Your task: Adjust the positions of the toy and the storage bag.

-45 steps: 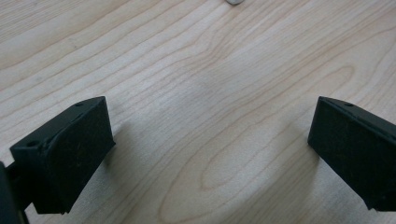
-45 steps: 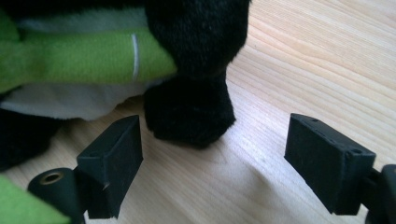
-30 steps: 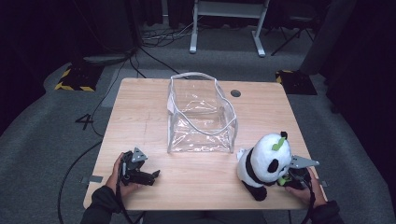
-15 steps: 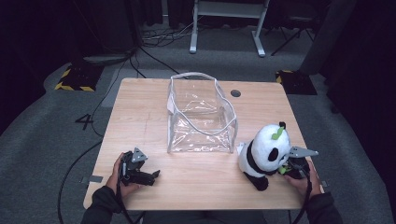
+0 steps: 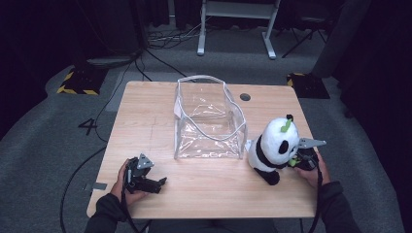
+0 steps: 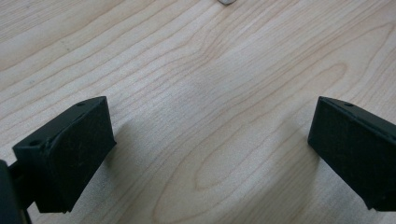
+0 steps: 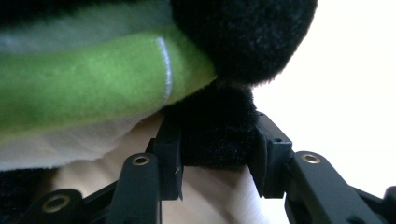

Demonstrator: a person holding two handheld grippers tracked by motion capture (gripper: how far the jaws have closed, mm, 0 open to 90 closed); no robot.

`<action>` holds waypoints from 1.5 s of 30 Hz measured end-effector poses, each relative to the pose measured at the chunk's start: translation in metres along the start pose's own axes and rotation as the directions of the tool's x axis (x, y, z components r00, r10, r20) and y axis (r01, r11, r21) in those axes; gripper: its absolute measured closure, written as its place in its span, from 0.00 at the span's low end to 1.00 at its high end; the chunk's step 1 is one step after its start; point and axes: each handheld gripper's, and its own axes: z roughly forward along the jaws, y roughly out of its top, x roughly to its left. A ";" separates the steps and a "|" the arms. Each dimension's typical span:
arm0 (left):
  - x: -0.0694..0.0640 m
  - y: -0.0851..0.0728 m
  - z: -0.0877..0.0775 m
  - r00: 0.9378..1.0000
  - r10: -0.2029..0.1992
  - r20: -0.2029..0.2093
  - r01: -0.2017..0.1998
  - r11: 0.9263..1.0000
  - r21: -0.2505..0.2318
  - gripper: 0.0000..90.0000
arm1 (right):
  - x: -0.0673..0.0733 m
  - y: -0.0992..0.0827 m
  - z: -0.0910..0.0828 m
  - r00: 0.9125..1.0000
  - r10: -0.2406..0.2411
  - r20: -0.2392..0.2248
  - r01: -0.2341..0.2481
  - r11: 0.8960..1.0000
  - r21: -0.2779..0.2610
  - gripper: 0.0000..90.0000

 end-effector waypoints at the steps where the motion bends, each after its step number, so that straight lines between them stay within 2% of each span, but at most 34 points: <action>1: 0.000 0.000 0.000 1.000 -0.001 0.000 0.001 1.000 0.001 0.01 | -0.002 0.001 0.002 1.000 -0.008 -0.003 0.008 1.000 0.001 0.67; 2: 0.000 0.000 0.000 1.000 -0.001 0.002 0.001 1.000 0.000 0.00 | -0.008 0.004 0.005 1.000 -0.001 -0.019 0.002 1.000 0.009 0.67; 4: 0.000 0.000 0.000 1.000 0.001 0.002 -0.001 1.000 -0.002 0.00 | -0.011 0.007 0.006 1.000 0.004 -0.009 -0.004 1.000 0.013 0.65; 5: 0.000 0.000 0.000 1.000 0.001 0.002 -0.001 1.000 -0.002 0.00 | -0.012 0.007 0.008 1.000 -0.003 0.031 0.003 1.000 0.005 0.61; 6: 0.000 0.000 0.000 1.000 0.000 0.002 0.000 1.000 -0.001 0.00 | -0.012 0.008 0.009 0.999 -0.002 0.048 0.002 1.000 0.005 0.57; 9: 0.000 0.000 0.000 1.000 -0.001 0.002 0.001 1.000 -0.001 0.00 | -0.011 0.007 0.007 0.998 0.022 0.054 -0.023 1.000 0.017 0.51; 10: 0.000 0.000 0.000 1.000 -0.001 0.002 0.001 1.000 -0.001 0.00 | -0.011 0.006 0.005 0.998 0.033 0.044 -0.035 0.999 0.032 0.47; 11: 0.000 0.000 0.000 1.000 0.000 0.003 0.000 1.000 0.000 0.00 | -0.010 0.006 0.002 0.998 0.039 0.056 -0.041 0.998 0.045 0.43; 13: 0.000 0.000 0.000 1.000 0.003 0.002 -0.003 1.000 -0.002 0.00 | -0.009 0.006 -0.004 0.996 0.064 0.062 -0.067 0.997 0.043 0.34; 20: 0.000 0.000 0.000 1.000 0.005 0.002 -0.005 1.000 0.000 0.01 | 0.003 0.006 -0.034 0.991 0.084 0.103 -0.086 0.996 0.015 0.24; 23: 0.000 0.000 0.000 1.000 0.010 0.009 -0.010 1.000 -0.001 0.01 | 0.006 0.001 -0.049 0.989 0.120 0.083 -0.117 0.993 -0.032 0.27; 26: -0.001 0.000 0.000 1.000 0.009 0.014 -0.009 1.000 -0.003 0.01 | 0.018 -0.004 -0.058 0.991 0.092 0.099 -0.091 0.996 -0.022 0.30; 30: -0.001 0.000 0.000 1.000 0.015 0.018 -0.015 1.000 -0.003 0.01 | 0.037 -0.011 -0.066 0.993 0.091 0.078 -0.088 0.996 -0.032 0.31; 32: -0.001 0.000 0.000 1.000 0.015 0.018 -0.015 1.000 -0.002 0.01 | 0.047 -0.014 -0.067 0.994 0.096 0.047 -0.095 0.995 -0.037 0.31; 34: -0.001 0.000 0.000 1.000 0.015 0.018 -0.015 1.000 -0.002 0.01 | 0.061 -0.014 -0.066 0.997 0.068 0.035 -0.067 0.997 -0.034 0.31; 37: -0.001 0.000 0.000 1.000 0.015 0.020 -0.015 1.000 -0.002 0.01 | 0.077 -0.013 -0.060 0.999 0.045 -0.016 -0.046 0.999 -0.028 0.32; 39: -0.001 0.000 0.000 1.000 0.014 0.023 -0.014 1.000 -0.003 0.01 | 0.084 -0.009 -0.054 1.000 0.024 -0.014 -0.024 1.000 -0.015 0.32; 42: -0.001 0.000 0.001 1.000 0.014 0.024 -0.014 1.000 -0.004 0.01 | 0.091 -0.005 -0.045 0.999 0.022 -0.028 -0.023 0.999 -0.023 0.33; 43: -0.001 0.000 0.001 1.000 0.014 0.024 -0.014 1.000 -0.003 0.01 | 0.093 -0.003 -0.041 1.000 0.018 -0.020 -0.018 1.000 -0.020 0.33; 44: -0.001 0.000 0.001 1.000 0.017 0.026 -0.017 1.000 -0.003 0.01 | 0.095 0.000 -0.032 1.000 0.013 -0.001 -0.013 1.000 -0.010 0.38; 45: -0.001 0.000 0.001 0.999 0.019 0.026 -0.018 1.000 -0.003 0.00 | 0.096 0.000 -0.029 1.000 0.007 0.004 -0.007 1.000 0.000 0.39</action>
